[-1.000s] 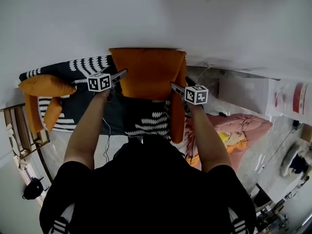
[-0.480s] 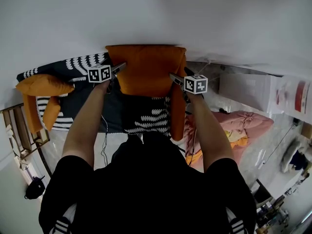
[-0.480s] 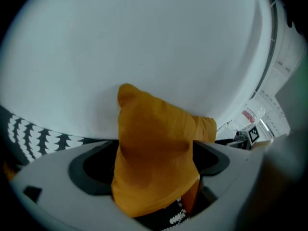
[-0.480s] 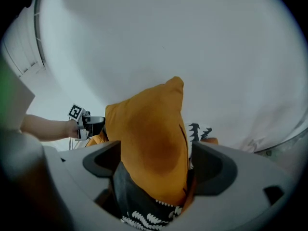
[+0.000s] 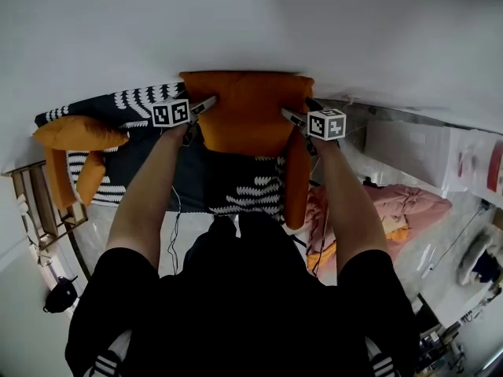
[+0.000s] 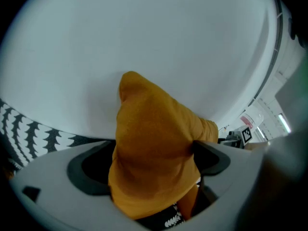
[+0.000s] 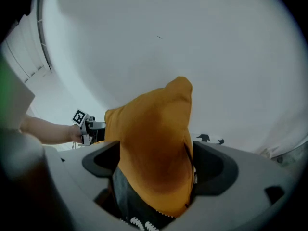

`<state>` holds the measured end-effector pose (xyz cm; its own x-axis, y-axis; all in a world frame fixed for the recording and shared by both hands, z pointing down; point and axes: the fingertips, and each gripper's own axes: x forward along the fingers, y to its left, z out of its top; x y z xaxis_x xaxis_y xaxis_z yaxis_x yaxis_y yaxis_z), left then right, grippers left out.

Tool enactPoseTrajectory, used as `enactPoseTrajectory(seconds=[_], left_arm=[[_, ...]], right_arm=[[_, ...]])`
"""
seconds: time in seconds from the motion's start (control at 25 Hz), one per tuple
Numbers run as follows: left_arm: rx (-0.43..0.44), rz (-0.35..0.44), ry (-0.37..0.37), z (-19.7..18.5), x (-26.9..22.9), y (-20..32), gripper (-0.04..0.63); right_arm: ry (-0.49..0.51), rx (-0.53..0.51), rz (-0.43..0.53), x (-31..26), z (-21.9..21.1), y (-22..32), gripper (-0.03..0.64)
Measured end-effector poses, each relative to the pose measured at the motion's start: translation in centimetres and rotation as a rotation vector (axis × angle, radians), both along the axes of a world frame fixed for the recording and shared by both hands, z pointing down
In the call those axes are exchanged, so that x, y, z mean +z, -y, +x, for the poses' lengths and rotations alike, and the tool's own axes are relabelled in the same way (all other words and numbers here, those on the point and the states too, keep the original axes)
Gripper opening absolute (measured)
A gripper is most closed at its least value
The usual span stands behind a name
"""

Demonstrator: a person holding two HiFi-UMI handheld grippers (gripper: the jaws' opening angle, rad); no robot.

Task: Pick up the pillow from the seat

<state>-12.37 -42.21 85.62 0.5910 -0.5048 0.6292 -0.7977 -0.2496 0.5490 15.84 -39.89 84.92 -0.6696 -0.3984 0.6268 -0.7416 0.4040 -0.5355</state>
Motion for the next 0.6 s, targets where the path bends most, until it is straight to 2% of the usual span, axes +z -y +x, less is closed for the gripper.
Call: enactPoseTrajectory(seconds=[0.12,0.24,0.48,0.6], left_arm=[[0.013,-0.001,0.018,-0.2,0.3,0.2,0.518],[0.028,-0.020,-0.019,1.5,-0.1,0.1,0.516],[0.043,-0.011,-0.001,1.9,-0.3,-0.4,0.508],[0.080,-0.006,-0.019,2.9,-0.6,-0.7,0.502]], right_arm=[[0.011,-0.031,-0.012,0.4,-0.7,0.6,0.454],[0.013,-0.048,-0.035,0.8,-0.6,0.7,0.454],[0.026,-0.095,-0.047,1.2,-1.9,0.6,0.453],[0.007,-0.113,-0.035,1.1,-2.1,0.3,0.453]])
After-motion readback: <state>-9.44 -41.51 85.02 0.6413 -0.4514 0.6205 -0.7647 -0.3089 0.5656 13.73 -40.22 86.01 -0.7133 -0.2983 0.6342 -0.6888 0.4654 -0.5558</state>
